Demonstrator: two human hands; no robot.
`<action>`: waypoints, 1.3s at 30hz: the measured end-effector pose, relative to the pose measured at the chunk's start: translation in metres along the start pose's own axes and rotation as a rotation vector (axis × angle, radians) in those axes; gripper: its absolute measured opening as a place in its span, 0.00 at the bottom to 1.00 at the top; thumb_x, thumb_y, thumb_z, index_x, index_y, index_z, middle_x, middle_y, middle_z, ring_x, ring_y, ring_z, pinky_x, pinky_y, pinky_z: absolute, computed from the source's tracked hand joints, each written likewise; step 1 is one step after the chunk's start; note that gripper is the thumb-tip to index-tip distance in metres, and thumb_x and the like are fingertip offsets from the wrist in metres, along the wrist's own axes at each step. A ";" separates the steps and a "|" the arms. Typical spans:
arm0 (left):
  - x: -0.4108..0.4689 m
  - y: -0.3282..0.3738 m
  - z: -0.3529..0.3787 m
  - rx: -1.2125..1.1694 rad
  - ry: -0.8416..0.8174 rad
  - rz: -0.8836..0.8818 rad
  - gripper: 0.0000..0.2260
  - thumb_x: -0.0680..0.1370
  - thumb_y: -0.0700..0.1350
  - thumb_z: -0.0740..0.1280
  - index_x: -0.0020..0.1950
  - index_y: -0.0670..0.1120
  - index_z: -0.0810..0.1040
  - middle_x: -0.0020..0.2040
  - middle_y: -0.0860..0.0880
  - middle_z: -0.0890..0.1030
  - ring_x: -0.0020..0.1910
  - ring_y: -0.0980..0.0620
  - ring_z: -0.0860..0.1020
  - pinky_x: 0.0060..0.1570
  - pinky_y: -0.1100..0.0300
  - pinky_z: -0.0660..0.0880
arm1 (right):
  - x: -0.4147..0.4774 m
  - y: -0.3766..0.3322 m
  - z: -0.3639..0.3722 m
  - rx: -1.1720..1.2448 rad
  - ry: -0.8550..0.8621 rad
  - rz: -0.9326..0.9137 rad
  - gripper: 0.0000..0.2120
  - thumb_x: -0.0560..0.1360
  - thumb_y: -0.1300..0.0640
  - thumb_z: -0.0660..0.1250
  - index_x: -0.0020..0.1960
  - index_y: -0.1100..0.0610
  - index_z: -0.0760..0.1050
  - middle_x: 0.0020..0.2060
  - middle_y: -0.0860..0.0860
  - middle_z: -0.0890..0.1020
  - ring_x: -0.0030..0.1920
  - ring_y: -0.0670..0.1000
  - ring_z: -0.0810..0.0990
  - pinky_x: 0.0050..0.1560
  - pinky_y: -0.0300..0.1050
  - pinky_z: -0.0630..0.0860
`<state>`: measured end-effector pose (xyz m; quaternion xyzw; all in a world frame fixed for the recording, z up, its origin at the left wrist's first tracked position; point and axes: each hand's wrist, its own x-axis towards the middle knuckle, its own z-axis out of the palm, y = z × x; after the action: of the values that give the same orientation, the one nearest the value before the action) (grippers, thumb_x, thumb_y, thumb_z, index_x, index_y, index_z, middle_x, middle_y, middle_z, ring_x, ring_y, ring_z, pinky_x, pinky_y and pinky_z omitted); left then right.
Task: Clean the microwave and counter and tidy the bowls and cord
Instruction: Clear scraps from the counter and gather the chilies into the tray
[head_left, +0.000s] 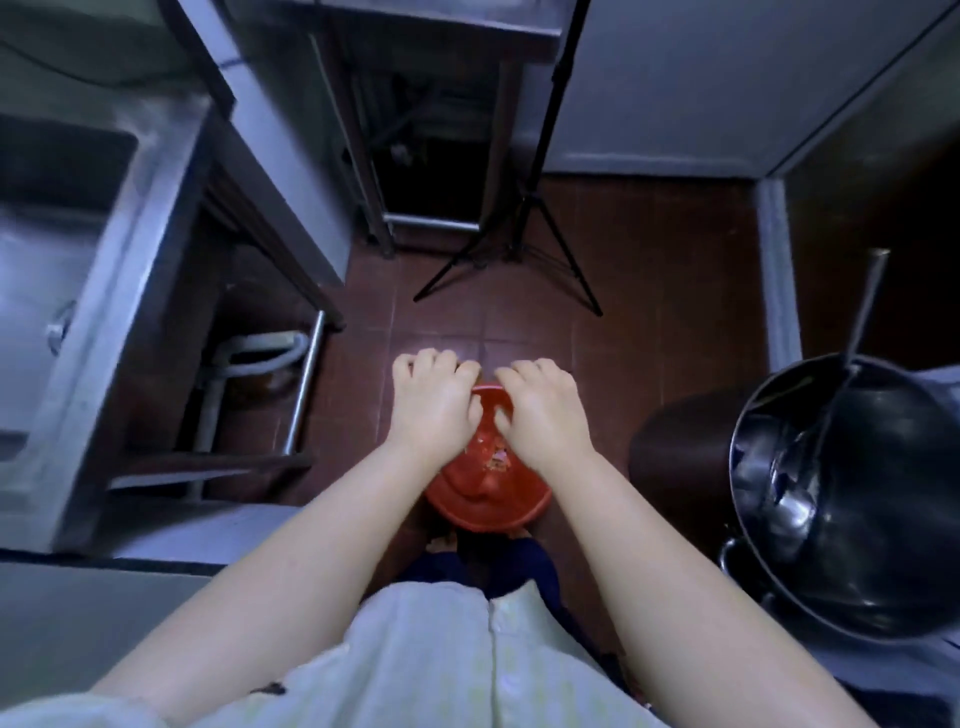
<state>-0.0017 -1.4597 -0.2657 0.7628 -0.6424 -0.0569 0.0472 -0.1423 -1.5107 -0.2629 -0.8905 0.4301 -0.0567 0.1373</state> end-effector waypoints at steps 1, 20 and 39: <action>-0.005 -0.003 -0.017 0.004 0.023 -0.016 0.11 0.68 0.50 0.69 0.49 0.49 0.80 0.45 0.48 0.80 0.49 0.44 0.76 0.51 0.48 0.65 | 0.001 -0.010 -0.014 -0.012 0.031 -0.012 0.17 0.63 0.57 0.73 0.51 0.57 0.79 0.45 0.53 0.80 0.46 0.60 0.76 0.44 0.54 0.75; -0.180 -0.110 -0.248 -0.009 0.393 -0.944 0.13 0.75 0.52 0.65 0.58 0.54 0.76 0.56 0.51 0.76 0.60 0.46 0.71 0.60 0.51 0.61 | 0.050 -0.252 -0.153 0.131 0.160 -0.834 0.18 0.62 0.59 0.72 0.52 0.54 0.80 0.42 0.52 0.79 0.42 0.59 0.75 0.42 0.50 0.72; -0.555 -0.043 -0.298 0.196 0.460 -1.679 0.16 0.75 0.52 0.63 0.62 0.53 0.73 0.60 0.50 0.74 0.62 0.45 0.69 0.60 0.49 0.62 | -0.234 -0.511 -0.154 0.228 -0.128 -1.607 0.20 0.75 0.52 0.65 0.67 0.51 0.72 0.60 0.51 0.75 0.60 0.58 0.70 0.57 0.51 0.65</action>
<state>-0.0089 -0.9057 0.0370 0.9768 0.1551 0.1380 0.0523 0.0613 -1.0554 0.0380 -0.9093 -0.3573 -0.1305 0.1688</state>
